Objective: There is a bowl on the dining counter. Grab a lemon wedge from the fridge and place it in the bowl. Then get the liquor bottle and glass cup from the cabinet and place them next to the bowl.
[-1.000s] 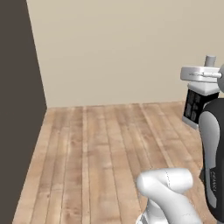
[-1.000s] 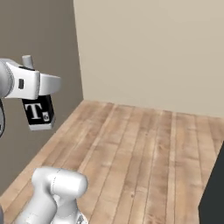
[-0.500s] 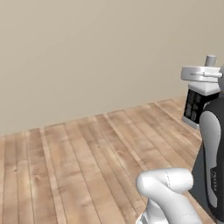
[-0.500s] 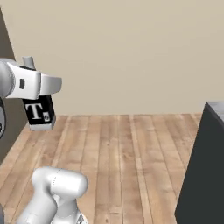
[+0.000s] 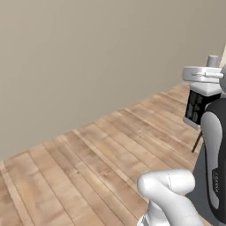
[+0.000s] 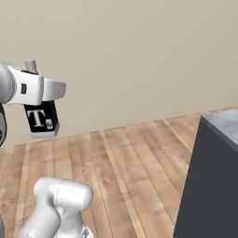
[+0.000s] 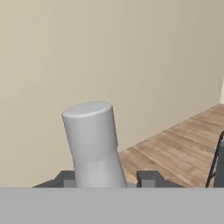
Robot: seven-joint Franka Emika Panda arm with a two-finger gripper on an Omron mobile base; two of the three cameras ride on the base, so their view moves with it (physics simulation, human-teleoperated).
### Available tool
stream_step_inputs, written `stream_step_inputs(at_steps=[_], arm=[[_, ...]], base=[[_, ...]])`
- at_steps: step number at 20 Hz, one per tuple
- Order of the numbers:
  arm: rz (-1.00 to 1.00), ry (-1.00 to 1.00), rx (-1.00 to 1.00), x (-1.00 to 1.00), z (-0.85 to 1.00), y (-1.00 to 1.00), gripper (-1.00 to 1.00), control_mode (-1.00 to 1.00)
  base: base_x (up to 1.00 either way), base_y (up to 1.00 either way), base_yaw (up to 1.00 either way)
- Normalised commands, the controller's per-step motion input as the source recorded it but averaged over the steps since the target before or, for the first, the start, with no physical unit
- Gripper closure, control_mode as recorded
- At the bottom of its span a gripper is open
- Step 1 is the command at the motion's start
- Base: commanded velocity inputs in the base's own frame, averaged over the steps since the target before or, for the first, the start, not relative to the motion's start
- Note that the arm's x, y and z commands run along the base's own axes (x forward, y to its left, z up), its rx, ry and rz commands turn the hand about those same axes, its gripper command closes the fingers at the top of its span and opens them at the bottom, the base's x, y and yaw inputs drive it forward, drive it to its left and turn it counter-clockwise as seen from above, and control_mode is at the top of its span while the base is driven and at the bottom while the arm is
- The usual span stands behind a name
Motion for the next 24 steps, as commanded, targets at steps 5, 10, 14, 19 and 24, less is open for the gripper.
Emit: stream_step_inputs(at_steps=[5,10,14,19,24], arm=[[0.0,0.0,0.0,0.0,0.0,0.0,1.0,1.0],[0.0,0.0,0.0,0.0,0.0,0.0,1.0,1.0],[0.0,0.0,0.0,0.0,0.0,0.0,1.0,1.0],[0.0,0.0,0.0,0.0,0.0,0.0,1.0,1.0],[0.0,0.0,0.0,0.0,0.0,0.0,1.0,1.0]], base=[[0.6,0.41,-0.48],[0.54,0.48,-0.48],[0.49,0.5,-0.47],[0.5,0.59,-0.44],[0.5,0.61,-0.43]])
